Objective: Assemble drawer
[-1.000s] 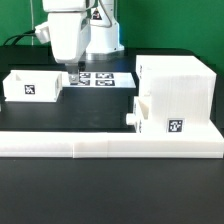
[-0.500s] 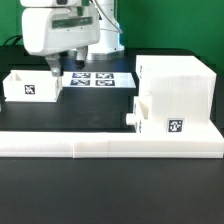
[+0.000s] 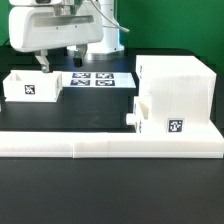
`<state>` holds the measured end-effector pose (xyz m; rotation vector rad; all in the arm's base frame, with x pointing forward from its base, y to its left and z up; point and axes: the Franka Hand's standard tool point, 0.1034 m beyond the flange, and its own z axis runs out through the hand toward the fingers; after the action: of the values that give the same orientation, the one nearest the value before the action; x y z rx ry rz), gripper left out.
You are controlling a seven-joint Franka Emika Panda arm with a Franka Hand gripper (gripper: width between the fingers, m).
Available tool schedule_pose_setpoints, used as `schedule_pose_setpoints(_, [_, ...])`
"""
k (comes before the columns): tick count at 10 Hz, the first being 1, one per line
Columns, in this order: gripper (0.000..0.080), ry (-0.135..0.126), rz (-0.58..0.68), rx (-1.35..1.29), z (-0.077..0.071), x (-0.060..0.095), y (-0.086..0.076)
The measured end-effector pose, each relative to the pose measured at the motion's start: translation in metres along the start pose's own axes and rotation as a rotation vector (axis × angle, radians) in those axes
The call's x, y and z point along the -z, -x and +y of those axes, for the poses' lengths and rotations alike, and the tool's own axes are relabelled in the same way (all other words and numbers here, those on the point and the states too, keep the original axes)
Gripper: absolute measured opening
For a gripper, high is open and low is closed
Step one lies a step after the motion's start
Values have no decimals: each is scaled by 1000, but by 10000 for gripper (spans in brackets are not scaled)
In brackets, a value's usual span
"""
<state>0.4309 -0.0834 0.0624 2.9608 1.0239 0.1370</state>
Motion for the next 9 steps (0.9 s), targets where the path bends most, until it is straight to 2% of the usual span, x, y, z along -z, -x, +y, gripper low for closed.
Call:
schedule_pose_setpoints(1, [649,0,3,-103,1,0,3])
schedule_pose_setpoints(3, [649,24,16,-329,8,-3,26])
schedule_pose_setpoints(5, [649,30,16,-551,5,-12,43])
schedule_pose_setpoints(7, [649,11,4,-761,0,-25,52])
schedule_pose_setpoints(9, [649,11,4,-771,0,-25,52])
